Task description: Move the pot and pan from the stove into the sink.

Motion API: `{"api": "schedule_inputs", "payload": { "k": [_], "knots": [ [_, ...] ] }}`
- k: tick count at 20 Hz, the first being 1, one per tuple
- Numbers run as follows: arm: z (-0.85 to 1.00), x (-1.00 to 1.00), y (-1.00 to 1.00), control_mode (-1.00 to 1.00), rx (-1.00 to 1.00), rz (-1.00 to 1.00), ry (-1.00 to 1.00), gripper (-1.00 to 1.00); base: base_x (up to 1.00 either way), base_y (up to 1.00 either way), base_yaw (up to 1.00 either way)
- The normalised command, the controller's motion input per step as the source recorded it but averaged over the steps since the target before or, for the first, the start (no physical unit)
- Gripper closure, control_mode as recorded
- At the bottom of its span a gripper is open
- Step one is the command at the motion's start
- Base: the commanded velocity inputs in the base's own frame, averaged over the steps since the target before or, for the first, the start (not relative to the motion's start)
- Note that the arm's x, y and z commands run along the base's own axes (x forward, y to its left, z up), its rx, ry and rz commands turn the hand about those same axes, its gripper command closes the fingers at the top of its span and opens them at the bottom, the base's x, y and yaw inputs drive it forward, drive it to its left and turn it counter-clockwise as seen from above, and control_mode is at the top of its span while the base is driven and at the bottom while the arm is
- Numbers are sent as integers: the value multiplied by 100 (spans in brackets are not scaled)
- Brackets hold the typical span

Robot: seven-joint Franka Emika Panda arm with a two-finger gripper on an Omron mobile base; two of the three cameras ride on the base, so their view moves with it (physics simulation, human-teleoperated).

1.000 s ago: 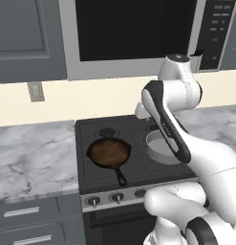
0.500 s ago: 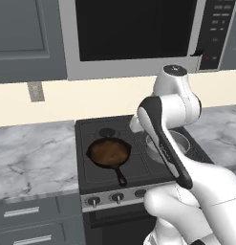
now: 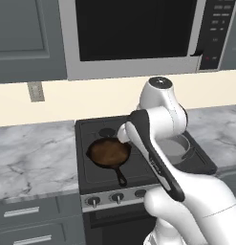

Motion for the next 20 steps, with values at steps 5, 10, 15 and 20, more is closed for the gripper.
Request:
{"api": "schedule_inputs", "payload": {
  "k": [5,10,15,20],
  "knots": [
    [-42,0,34,-100,0,2,0,-100,0,0,0],
    [-51,0,20,-100,0,0,0,-100,0,0,0],
    [-53,0,4,-100,1,0,0,-100,0,0,0],
    [-47,0,-1,-100,4,0,0,-100,0,0,0]
  ]
}}
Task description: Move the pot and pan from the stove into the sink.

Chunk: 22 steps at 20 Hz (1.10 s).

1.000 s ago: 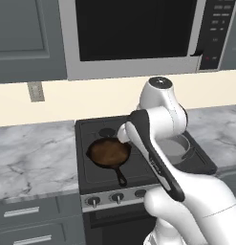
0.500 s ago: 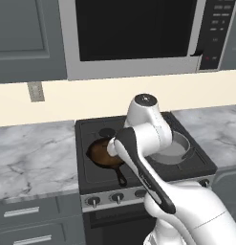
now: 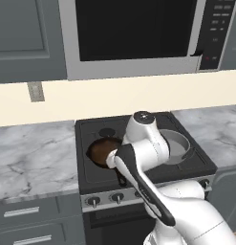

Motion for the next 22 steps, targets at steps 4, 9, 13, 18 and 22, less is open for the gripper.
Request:
{"api": "schedule_inputs", "payload": {
  "k": [4,9,13,18,22],
  "knots": [
    [-42,6,-1,-100,7,0,-2,-100,0,0,0],
    [-42,12,0,-100,3,0,-1,-100,0,0,0],
    [-43,12,0,-100,0,0,-1,-100,0,0,0],
    [-37,15,1,-100,0,-2,-1,-100,0,0,0],
    [-23,15,1,-100,1,-8,-2,-100,0,0,0]
  ]
}}
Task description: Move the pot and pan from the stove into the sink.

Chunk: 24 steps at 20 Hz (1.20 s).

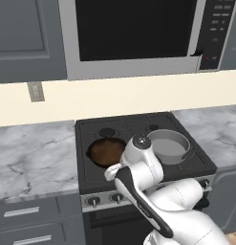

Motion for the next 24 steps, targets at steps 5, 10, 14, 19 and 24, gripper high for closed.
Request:
{"api": "schedule_inputs", "payload": {
  "k": [5,10,14,19,24],
  "knots": [
    [-9,5,0,-100,1,-10,0,-100,0,0,0],
    [-7,4,-7,-100,1,0,0,-100,0,0,0],
    [-29,8,-13,-100,3,0,0,-100,0,0,0],
    [-43,8,-17,-100,7,0,0,-100,0,0,0],
    [-62,9,-13,-100,7,0,0,-100,0,0,0]
  ]
}}
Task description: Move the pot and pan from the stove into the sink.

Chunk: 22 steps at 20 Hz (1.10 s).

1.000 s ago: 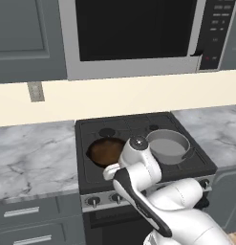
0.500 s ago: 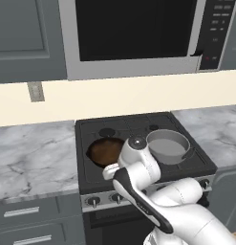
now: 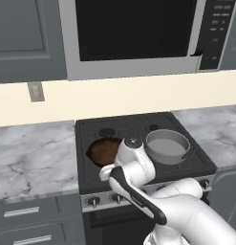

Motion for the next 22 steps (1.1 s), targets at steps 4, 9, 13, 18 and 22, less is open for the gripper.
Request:
{"api": "schedule_inputs", "payload": {
  "k": [4,9,13,18,22],
  "knots": [
    [-51,7,-17,-100,7,0,-6,-100,0,0,0],
    [-4,5,-11,-100,0,-1,-2,-100,0,0,0],
    [0,28,-59,-100,7,-3,-1,-100,0,0,0],
    [0,0,-6,-100,0,0,-1,-100,0,0,0],
    [-52,0,-7,-100,0,0,0,-100,0,0,0]
  ]
}}
